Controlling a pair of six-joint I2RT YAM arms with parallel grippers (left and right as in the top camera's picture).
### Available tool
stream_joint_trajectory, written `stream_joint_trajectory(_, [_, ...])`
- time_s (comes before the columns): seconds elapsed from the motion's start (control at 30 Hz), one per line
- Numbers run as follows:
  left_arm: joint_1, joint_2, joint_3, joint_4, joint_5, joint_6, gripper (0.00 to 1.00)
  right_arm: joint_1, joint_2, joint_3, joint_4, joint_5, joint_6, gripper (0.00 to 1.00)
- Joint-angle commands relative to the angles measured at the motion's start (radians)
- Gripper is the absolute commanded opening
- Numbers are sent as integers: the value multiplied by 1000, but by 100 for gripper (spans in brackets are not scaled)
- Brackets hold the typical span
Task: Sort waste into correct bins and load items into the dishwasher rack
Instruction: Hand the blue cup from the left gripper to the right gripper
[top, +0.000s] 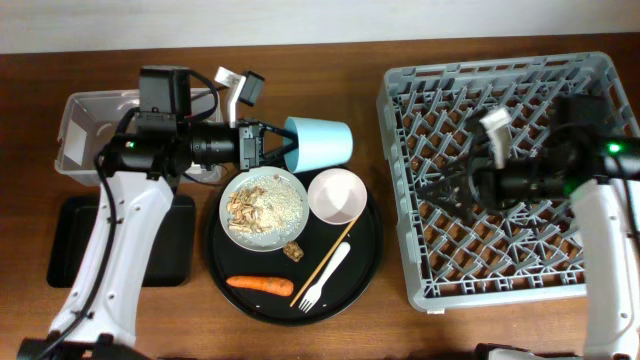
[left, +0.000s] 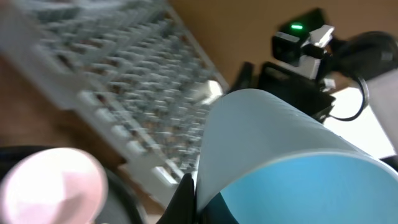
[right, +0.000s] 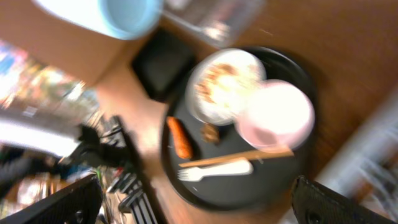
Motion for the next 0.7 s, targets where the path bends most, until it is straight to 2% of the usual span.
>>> stream_joint_trajectory(0.0, [-14, 31, -2, 3, 223, 21, 0, 117, -6, 13, 40, -183, -175, 100])
stream_joint_trajectory(0.13, [-64, 45, -2, 3, 251, 21, 0, 215, -6, 13, 154, -194, -169, 97])
stream_joint_trajectory(0.4, [-154, 45, -2, 3, 199, 21, 0, 307, -6, 13, 341, -237, -14, 94])
stream_joint_trajectory(0.5, [-180, 45, -2, 3, 172, 21, 0, 321, -6, 13, 355, -247, -15, 86])
stream_joint_trajectory(0.63, [-189, 45, -2, 3, 156, 21, 0, 320, -6, 13, 355, -254, -15, 68])
stream_joint_trajectory(0.67, [-189, 45, -2, 3, 156, 21, 0, 320, -6, 13, 355, -254, -15, 61])
